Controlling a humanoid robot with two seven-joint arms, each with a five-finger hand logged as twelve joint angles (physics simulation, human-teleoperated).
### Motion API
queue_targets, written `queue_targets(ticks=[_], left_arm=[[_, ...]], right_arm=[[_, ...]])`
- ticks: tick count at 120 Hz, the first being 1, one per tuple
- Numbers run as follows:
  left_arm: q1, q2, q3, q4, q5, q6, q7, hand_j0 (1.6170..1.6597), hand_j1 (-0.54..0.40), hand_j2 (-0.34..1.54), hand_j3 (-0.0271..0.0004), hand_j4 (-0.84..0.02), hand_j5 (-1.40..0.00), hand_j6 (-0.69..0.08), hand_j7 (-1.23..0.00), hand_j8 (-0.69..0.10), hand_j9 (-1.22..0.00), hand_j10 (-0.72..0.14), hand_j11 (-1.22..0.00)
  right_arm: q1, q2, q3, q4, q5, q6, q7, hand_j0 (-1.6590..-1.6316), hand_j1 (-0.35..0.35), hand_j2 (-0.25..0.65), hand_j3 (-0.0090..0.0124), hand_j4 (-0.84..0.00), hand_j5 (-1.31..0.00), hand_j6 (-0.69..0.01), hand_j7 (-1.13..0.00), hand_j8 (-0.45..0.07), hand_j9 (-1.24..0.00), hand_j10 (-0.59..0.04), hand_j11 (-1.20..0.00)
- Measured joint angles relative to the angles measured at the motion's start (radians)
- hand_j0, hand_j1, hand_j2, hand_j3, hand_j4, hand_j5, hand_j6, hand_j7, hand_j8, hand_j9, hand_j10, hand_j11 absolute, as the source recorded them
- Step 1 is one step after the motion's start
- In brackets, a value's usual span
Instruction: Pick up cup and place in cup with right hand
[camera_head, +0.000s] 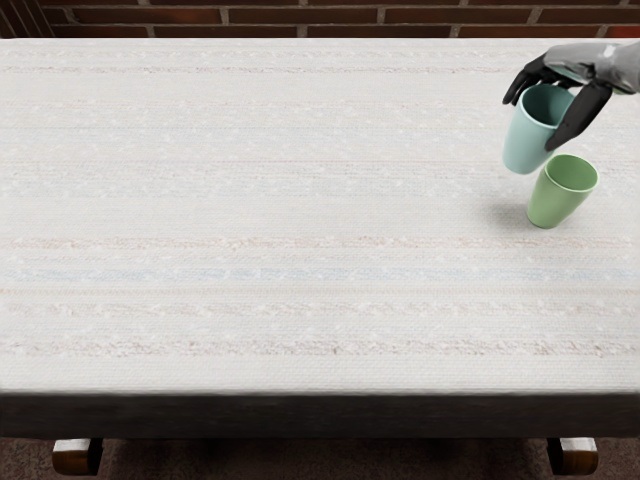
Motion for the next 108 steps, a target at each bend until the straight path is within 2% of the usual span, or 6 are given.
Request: queue_targets(ticks=[11, 14, 46, 48, 51, 108], left_arm=[[0.001, 0.000, 0.000, 0.000, 0.000, 0.000, 0.000, 1.6581, 0.349, 0.00, 0.0001, 0.000, 0.00, 0.000, 0.00, 0.000, 0.00, 0.000, 0.00], [0.001, 0.000, 0.000, 0.000, 0.000, 0.000, 0.000, 1.6581, 0.349, 0.00, 0.0001, 0.000, 0.00, 0.000, 0.00, 0.000, 0.00, 0.000, 0.00], [0.001, 0.000, 0.000, 0.000, 0.000, 0.000, 0.000, 1.6581, 0.349, 0.00, 0.0000, 0.000, 0.00, 0.000, 0.00, 0.000, 0.00, 0.000, 0.00], [0.001, 0.000, 0.000, 0.000, 0.000, 0.000, 0.000, 1.6581, 0.349, 0.00, 0.0000, 0.000, 0.00, 0.000, 0.00, 0.000, 0.00, 0.000, 0.00], [0.001, 0.000, 0.000, 0.000, 0.000, 0.000, 0.000, 1.6581, 0.349, 0.00, 0.0000, 0.000, 0.00, 0.000, 0.00, 0.000, 0.00, 0.000, 0.00], [0.001, 0.000, 0.000, 0.000, 0.000, 0.000, 0.000, 1.6581, 0.349, 0.00, 0.0000, 0.000, 0.00, 0.000, 0.00, 0.000, 0.00, 0.000, 0.00]], right_arm=[[0.006, -0.025, 0.000, -0.001, 0.000, 0.002, -0.001, -1.6525, 0.017, -0.155, -0.0002, -0.435, -0.65, -0.352, -0.61, -0.240, -0.63, -0.293, -0.62], [0.007, -0.031, 0.001, -0.001, 0.000, 0.002, -0.001, -1.6531, 0.026, -0.111, 0.0004, -0.437, -0.65, -0.357, -0.61, -0.249, -0.63, -0.302, -0.62], [0.012, -0.068, 0.000, -0.004, 0.000, 0.001, -0.001, -1.6526, 0.038, -0.115, -0.0011, -0.449, -0.63, -0.363, -0.61, -0.245, -0.63, -0.301, -0.61], [0.012, -0.071, -0.001, -0.004, 0.000, 0.001, -0.001, -1.6526, 0.040, -0.119, -0.0004, -0.448, -0.63, -0.361, -0.61, -0.244, -0.63, -0.297, -0.61], [0.012, -0.076, -0.003, -0.005, 0.000, 0.001, -0.001, -1.6525, 0.040, -0.117, -0.0011, -0.450, -0.63, -0.362, -0.61, -0.243, -0.63, -0.300, -0.61], [-0.007, -0.101, -0.029, -0.005, 0.000, -0.002, -0.001, -1.6513, 0.036, -0.118, -0.0011, -0.464, -0.61, -0.367, -0.61, -0.250, -0.62, -0.309, -0.60]])
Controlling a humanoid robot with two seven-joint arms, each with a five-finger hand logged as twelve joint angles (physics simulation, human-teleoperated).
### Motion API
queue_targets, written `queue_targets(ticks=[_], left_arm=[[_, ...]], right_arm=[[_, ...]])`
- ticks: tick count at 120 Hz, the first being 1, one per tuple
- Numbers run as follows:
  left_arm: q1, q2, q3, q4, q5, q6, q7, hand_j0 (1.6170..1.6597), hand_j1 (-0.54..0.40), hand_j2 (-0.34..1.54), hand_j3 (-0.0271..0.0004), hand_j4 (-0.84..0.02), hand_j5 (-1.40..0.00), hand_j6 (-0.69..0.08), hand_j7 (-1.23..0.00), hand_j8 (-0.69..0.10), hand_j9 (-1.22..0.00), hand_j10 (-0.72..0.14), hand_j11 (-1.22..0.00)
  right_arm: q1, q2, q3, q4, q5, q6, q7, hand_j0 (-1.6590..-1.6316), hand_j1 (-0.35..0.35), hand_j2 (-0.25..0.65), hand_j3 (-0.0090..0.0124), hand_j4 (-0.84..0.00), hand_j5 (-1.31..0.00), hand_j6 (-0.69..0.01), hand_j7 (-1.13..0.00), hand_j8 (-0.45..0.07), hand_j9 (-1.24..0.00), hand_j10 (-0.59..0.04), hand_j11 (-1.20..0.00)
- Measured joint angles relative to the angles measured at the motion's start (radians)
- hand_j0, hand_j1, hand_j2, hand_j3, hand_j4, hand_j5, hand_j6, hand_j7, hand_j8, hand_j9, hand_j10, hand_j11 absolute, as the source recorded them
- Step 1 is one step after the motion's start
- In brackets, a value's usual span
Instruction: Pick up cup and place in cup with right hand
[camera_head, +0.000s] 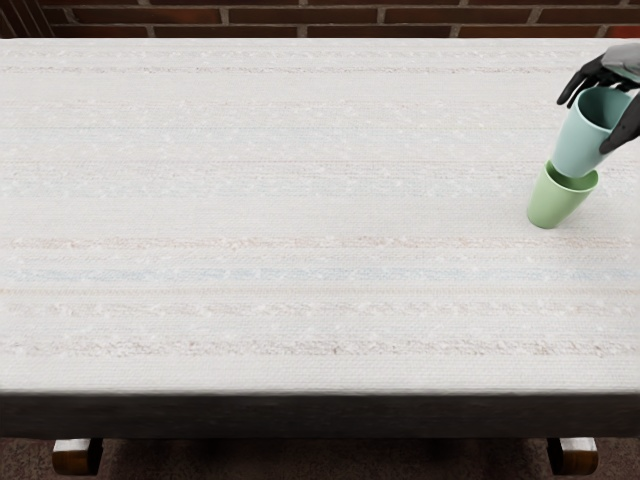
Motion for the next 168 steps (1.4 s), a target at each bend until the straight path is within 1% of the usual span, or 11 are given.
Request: queue_targets(ticks=[20, 72, 86, 90, 92, 97, 106, 123, 137, 155, 168], left_arm=[[0.000, 0.000, 0.000, 0.000, 0.000, 0.000, 0.000, 1.6581, 0.349, 0.00, 0.0000, 0.000, 0.00, 0.000, 0.00, 0.000, 0.00, 0.000, 0.00], [0.000, 0.000, 0.000, 0.000, 0.000, 0.000, 0.000, 1.6581, 0.349, 0.00, 0.0000, 0.000, 0.00, 0.000, 0.00, 0.000, 0.00, 0.000, 0.00], [0.000, 0.000, 0.000, 0.000, 0.000, 0.000, 0.000, 1.6581, 0.349, 0.00, 0.0000, 0.000, 0.00, 0.000, 0.00, 0.000, 0.00, 0.000, 0.00], [0.000, 0.000, 0.000, 0.000, 0.000, 0.000, 0.000, 1.6581, 0.349, 0.00, 0.0000, 0.000, 0.00, 0.000, 0.00, 0.000, 0.00, 0.000, 0.00], [0.000, 0.000, 0.000, 0.000, 0.000, 0.000, 0.000, 1.6581, 0.349, 0.00, 0.0000, 0.000, 0.00, 0.000, 0.00, 0.000, 0.00, 0.000, 0.00], [0.000, 0.000, 0.000, 0.000, 0.000, 0.000, 0.000, 1.6581, 0.349, 0.00, 0.0000, 0.000, 0.00, 0.000, 0.00, 0.000, 0.00, 0.000, 0.00], [0.000, 0.000, 0.000, 0.000, 0.000, 0.000, 0.000, 1.6581, 0.349, 0.00, -0.0001, 0.000, 0.00, 0.000, 0.00, 0.000, 0.00, 0.000, 0.00], [0.000, 0.000, 0.000, 0.000, 0.000, 0.000, 0.000, 1.6581, 0.349, 0.00, -0.0001, 0.000, 0.00, 0.000, 0.00, 0.000, 0.00, 0.000, 0.00], [0.000, 0.000, 0.000, 0.000, 0.000, 0.000, 0.000, 1.6581, 0.349, 0.00, -0.0001, 0.000, 0.00, 0.000, 0.00, 0.000, 0.00, 0.000, 0.00], [0.000, 0.000, 0.000, 0.000, 0.000, 0.001, 0.000, 1.6581, 0.349, 0.00, -0.0001, 0.000, 0.00, 0.000, 0.00, 0.000, 0.00, 0.000, 0.00], [0.000, 0.000, 0.000, 0.000, 0.000, 0.001, 0.000, 1.6581, 0.349, 0.00, -0.0001, 0.000, 0.00, 0.000, 0.00, 0.000, 0.00, 0.000, 0.00]], right_arm=[[-0.012, 0.000, -0.002, 0.000, 0.000, -0.002, 0.001, -1.6513, 0.035, -0.118, -0.0009, -0.463, -0.61, -0.367, -0.61, -0.250, -0.62, -0.310, -0.60], [-0.018, -0.001, 0.000, -0.003, 0.000, -0.025, 0.003, -1.6513, 0.031, -0.121, -0.0010, -0.460, -0.60, -0.374, -0.60, -0.257, -0.61, -0.318, -0.59], [-0.022, -0.001, 0.000, -0.003, 0.000, -0.031, 0.004, -1.6513, 0.023, -0.130, -0.0010, -0.456, -0.59, -0.383, -0.59, -0.266, -0.60, -0.327, -0.58], [-0.023, -0.001, 0.000, -0.003, 0.000, -0.031, 0.004, -1.6513, 0.016, -0.138, -0.0009, -0.449, -0.58, -0.388, -0.58, -0.272, -0.59, -0.334, -0.57], [-0.024, -0.001, 0.000, -0.003, -0.001, -0.032, 0.004, -1.6515, 0.010, -0.138, -0.0002, -0.443, -0.57, -0.392, -0.57, -0.277, -0.58, -0.339, -0.56], [-0.024, -0.001, 0.001, -0.003, 0.000, -0.033, 0.004, -1.6527, 0.009, -0.123, 0.0000, -0.416, -0.54, -0.375, -0.54, -0.281, -0.55, -0.331, -0.53], [-0.026, -0.001, 0.002, -0.003, 0.000, -0.047, 0.004, -1.6543, -0.034, -0.095, 0.0000, -0.346, -0.45, -0.318, -0.45, -0.253, -0.45, -0.287, -0.44], [-0.029, 0.000, 0.002, -0.001, 0.000, -0.059, 0.005, -1.6562, -0.088, -0.063, 0.0000, -0.263, -0.34, -0.250, -0.34, -0.217, -0.34, -0.233, -0.33], [-0.030, 0.000, 0.001, 0.001, 0.000, -0.062, 0.005, -1.6570, -0.112, -0.050, 0.0000, -0.227, -0.29, -0.221, -0.29, -0.201, -0.29, -0.210, -0.29], [-0.036, 0.001, 0.002, 0.005, 0.000, -0.063, 0.005, -1.6575, -0.129, -0.040, 0.0000, -0.203, -0.26, -0.201, -0.26, -0.191, -0.26, -0.194, -0.26], [-0.040, 0.002, 0.006, 0.021, 0.002, -0.062, 0.004, -1.6578, -0.146, -0.035, 0.0000, -0.184, -0.23, -0.184, -0.23, -0.177, -0.23, -0.178, -0.23]])
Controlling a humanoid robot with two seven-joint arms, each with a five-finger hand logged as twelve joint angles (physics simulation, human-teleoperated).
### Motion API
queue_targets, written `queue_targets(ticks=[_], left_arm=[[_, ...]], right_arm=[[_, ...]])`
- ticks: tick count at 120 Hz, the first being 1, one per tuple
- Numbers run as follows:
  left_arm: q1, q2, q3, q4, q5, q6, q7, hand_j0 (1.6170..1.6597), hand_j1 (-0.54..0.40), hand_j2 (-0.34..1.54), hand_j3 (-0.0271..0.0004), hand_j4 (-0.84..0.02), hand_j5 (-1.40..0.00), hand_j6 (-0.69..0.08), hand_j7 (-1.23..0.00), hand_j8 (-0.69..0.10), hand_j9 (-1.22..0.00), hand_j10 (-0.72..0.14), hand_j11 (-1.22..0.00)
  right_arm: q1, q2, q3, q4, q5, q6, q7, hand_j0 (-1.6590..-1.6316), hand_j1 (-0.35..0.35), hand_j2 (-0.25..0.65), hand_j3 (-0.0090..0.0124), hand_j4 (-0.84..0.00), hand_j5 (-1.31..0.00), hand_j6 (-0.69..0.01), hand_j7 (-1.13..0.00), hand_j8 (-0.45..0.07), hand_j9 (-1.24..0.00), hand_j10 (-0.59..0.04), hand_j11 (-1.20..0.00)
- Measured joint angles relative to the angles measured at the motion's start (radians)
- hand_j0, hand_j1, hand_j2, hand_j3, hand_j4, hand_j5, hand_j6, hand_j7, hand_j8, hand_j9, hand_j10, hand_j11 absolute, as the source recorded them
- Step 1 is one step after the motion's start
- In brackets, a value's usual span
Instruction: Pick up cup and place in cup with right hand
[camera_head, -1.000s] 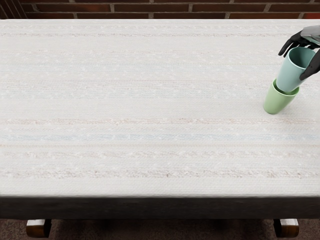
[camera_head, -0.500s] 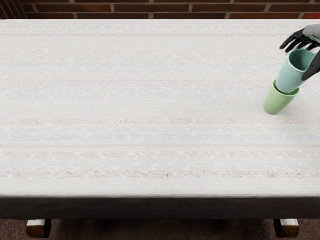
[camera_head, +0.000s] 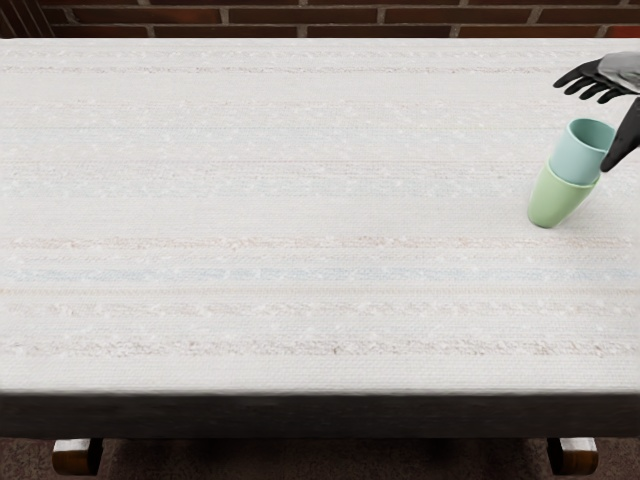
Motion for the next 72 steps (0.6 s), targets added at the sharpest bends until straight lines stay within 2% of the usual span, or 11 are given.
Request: queue_targets(ticks=[16, 30, 48, 72], left_arm=[[0.000, 0.000, 0.000, 0.000, 0.000, 0.000, 0.000, 1.6581, 0.349, 0.00, -0.0001, 0.000, 0.00, 0.000, 0.00, 0.000, 0.00, 0.000, 0.00], [0.000, 0.000, 0.000, 0.000, 0.000, 0.000, 0.000, 1.6581, 0.349, 0.00, -0.0001, 0.000, 0.00, 0.000, 0.00, 0.000, 0.00, 0.000, 0.00], [0.002, 0.000, 0.000, 0.000, 0.000, -0.003, 0.000, 1.6581, 0.349, 0.00, -0.0001, 0.000, 0.00, 0.000, 0.00, 0.000, 0.00, 0.000, 0.00], [0.009, 0.000, 0.002, 0.000, -0.001, -0.004, 0.000, 1.6581, 0.349, 0.00, -0.0001, 0.000, 0.00, 0.000, 0.00, 0.000, 0.00, 0.000, 0.00]], right_arm=[[-0.001, 0.001, 0.004, 0.020, 0.059, 0.010, 0.000, -1.6579, -0.221, -0.021, 0.0000, -0.119, -0.15, -0.120, -0.15, -0.115, -0.15, -0.115, -0.15], [0.002, 0.000, 0.015, 0.042, 0.167, 0.056, -0.002, -1.6580, -0.265, -0.013, 0.0000, -0.081, -0.10, -0.083, -0.10, -0.079, -0.10, -0.078, -0.10], [0.004, 0.001, 0.048, 0.050, 0.322, 0.131, -0.003, -1.6580, -0.296, -0.008, 0.0000, -0.053, -0.06, -0.055, -0.06, -0.053, -0.06, -0.051, -0.06], [0.000, 0.009, 0.072, 0.052, 0.516, 0.157, -0.003, -1.6580, -0.313, -0.005, 0.0000, -0.036, -0.04, -0.038, -0.04, -0.036, -0.04, -0.035, -0.04]])
